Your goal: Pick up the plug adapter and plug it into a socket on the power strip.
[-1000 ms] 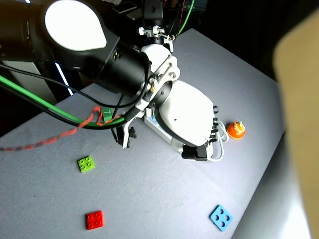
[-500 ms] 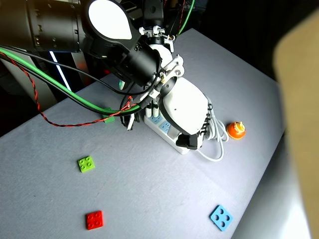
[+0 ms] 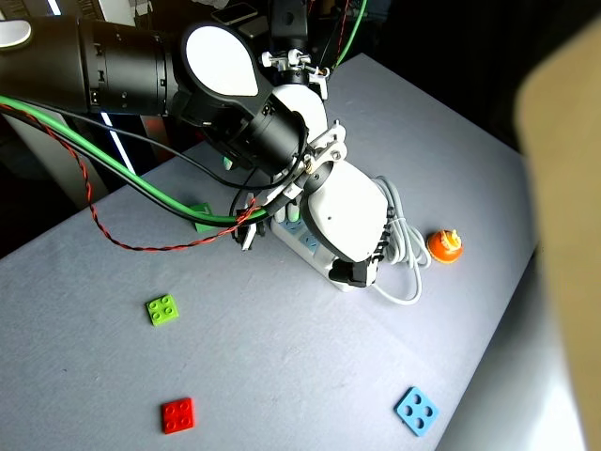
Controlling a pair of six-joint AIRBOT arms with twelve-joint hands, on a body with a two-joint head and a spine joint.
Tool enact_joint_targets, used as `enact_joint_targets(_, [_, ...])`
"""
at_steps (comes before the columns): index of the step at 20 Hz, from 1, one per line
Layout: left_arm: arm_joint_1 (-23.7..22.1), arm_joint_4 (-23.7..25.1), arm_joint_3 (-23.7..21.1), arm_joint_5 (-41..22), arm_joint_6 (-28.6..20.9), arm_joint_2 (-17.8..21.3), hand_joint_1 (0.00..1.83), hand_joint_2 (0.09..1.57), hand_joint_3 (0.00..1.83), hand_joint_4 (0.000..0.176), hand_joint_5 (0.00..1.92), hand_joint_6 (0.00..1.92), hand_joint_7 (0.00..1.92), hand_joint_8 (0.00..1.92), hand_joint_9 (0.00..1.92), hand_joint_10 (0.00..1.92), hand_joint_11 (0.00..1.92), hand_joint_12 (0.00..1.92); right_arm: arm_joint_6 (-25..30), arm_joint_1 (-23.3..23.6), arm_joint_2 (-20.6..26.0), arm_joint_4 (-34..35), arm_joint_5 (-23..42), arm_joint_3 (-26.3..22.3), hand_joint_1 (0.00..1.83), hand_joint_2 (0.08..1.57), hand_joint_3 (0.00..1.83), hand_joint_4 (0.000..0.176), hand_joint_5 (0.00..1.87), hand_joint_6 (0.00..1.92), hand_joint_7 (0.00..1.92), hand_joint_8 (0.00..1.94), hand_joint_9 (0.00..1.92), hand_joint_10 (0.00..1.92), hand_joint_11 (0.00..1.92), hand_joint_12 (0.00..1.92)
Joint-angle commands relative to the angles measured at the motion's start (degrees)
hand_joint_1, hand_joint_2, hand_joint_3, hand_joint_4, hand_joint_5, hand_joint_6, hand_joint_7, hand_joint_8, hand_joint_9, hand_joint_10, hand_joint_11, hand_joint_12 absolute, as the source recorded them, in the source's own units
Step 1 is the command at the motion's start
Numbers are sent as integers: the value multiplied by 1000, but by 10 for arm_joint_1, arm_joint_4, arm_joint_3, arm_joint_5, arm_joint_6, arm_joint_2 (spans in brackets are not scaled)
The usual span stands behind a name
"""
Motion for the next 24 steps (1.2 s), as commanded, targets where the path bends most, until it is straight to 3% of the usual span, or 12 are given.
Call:
enact_joint_targets(1, [2,-3,4,8,-2,-6,0,1265,2,0,125,0,126,1,113,2,0,243,5,4,2,-37,21,1,1224,1155,0,0,928,919,902,1303,761,1182,672,1556])
enact_joint_targets(7, [1,-3,4,8,-2,-7,0,1269,0,0,103,0,101,0,92,0,0,199,22,-5,5,-56,21,5,1237,1133,0,0,939,902,973,1193,836,1103,734,1498])
enact_joint_targets(10, [1,-3,4,8,-1,-7,0,1272,0,0,108,2,100,0,96,1,0,212,24,-7,6,-56,21,6,1212,1171,0,0,874,1004,892,1316,770,1181,669,1559])
enact_joint_targets(21, [1,-3,6,9,-2,-7,5,1275,0,0,100,2,90,4,81,2,0,187,7,-10,8,-21,22,6,1225,1151,0,0,911,943,930,1257,814,1134,730,1473])
enact_joint_targets(24, [1,-3,7,11,-2,-7,0,1273,0,0,114,2,107,2,107,5,0,211,-4,-12,9,-15,18,1,1228,1148,0,0,939,896,917,1283,767,1181,694,1539])
